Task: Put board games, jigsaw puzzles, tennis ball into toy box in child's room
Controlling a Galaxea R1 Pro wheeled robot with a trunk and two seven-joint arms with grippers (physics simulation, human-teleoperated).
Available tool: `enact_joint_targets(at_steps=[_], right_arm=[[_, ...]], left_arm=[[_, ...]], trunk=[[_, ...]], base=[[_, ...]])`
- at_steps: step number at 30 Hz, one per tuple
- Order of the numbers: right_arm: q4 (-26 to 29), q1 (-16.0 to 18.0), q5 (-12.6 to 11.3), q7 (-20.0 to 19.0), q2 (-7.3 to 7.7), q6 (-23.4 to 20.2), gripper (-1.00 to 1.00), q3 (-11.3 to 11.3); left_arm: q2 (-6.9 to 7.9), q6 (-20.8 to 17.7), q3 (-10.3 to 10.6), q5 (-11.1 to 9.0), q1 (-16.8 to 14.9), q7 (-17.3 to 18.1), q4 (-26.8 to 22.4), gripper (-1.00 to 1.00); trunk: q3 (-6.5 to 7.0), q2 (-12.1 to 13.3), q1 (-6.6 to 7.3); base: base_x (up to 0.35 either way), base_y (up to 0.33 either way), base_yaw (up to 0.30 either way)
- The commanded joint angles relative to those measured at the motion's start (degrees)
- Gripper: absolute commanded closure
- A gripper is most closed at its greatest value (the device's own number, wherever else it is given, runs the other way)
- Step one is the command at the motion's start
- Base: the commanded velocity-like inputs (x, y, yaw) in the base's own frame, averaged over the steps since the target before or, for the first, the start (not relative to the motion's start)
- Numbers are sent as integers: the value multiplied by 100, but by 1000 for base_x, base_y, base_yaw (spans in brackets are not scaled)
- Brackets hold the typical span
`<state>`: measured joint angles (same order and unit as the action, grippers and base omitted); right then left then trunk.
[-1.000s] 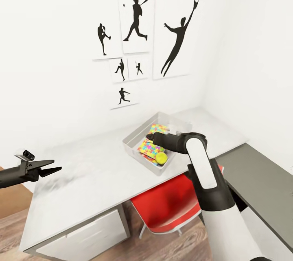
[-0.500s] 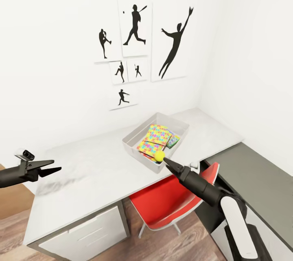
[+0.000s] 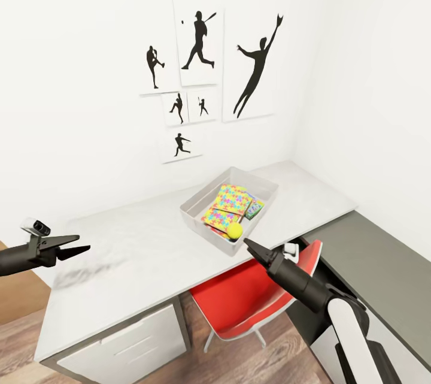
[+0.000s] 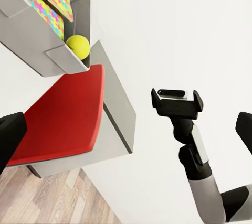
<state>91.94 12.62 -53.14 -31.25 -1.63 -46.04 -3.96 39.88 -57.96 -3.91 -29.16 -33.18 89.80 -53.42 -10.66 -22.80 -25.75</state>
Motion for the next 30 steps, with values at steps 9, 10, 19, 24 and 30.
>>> enact_joint_targets(at_steps=[9, 10, 19, 24, 30], right_arm=[[0, 4, 1, -4, -10, -28, -100, -9], [0, 4, 3, -2, -8, -28, -100, -12], [0, 2, 22, 5, -7, 102, -100, -13], [-81, 3, 196, 39, -13, 232, -100, 10], [-110, 2, 297, 40, -19, 262, -100, -13]], left_arm=[[-34, -156, 26, -2, -4, 20, -1, -100], [-37, -159, 30, -2, -4, 20, -1, -100], [-42, -156, 31, 6, -4, 20, -8, -100], [-45, -155, 32, 7, -4, 20, -10, -100], [-49, -154, 31, 6, -4, 20, -10, -100]], trunk=[[-11, -12, -3], [-11, -12, -3], [-11, -12, -3], [-11, -12, -3], [-11, -12, -3]], base=[[-70, 0, 0], [-12, 0, 0], [-3, 0, 0], [0, 0, 0], [0, 0, 0]])
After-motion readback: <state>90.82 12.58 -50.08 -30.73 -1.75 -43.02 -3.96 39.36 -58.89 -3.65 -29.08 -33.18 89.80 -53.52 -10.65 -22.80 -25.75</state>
